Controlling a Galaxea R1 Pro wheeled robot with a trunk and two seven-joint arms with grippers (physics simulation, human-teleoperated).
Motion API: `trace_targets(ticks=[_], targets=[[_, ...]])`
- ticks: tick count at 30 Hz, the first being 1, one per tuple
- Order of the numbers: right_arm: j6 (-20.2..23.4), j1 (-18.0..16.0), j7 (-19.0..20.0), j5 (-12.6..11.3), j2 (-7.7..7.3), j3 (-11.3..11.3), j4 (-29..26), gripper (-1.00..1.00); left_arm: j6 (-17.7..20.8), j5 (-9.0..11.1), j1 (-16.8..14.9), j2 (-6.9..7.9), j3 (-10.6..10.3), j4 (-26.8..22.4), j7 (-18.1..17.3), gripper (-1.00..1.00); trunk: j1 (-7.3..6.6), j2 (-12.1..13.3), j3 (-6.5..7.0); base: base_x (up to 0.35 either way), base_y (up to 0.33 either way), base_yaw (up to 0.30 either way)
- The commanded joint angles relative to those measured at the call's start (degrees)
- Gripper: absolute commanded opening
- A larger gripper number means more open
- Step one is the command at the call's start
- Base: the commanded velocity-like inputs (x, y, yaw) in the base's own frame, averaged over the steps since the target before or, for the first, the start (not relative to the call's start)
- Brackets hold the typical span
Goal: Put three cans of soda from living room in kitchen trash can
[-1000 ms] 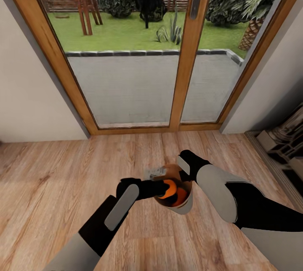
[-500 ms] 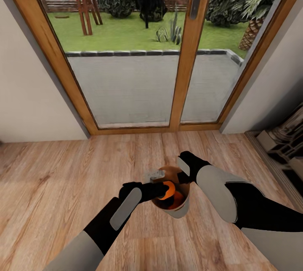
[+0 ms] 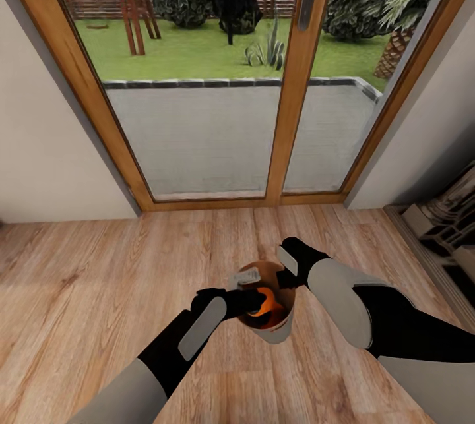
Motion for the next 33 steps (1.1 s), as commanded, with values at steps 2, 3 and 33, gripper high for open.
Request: trace_targets(ticks=[2,3,33], targets=[[0.0,0.0,0.1,-0.1,0.00,0.2,0.0,-1.00,-0.5,0.0,0.0,-0.03,-0.1,0.7,-0.4,-1.00,0.00,0.0,0.00,0.000,0.000,0.000],[0.0,0.0,0.1,-0.1,0.00,0.2,0.0,-1.00,-0.7,0.0,0.0,-0.04,-0.1,1.1,-0.6,-1.00,0.00,0.0,0.00,0.000,0.000,0.000],[0.0,0.0,0.2,-0.1,0.00,0.2,0.7,-1.00,-7.4,0.1,-1.6,-0.65,-4.0,9.4,-4.7,1.00,0.00,0.0,0.00,0.000,0.000,0.000]])
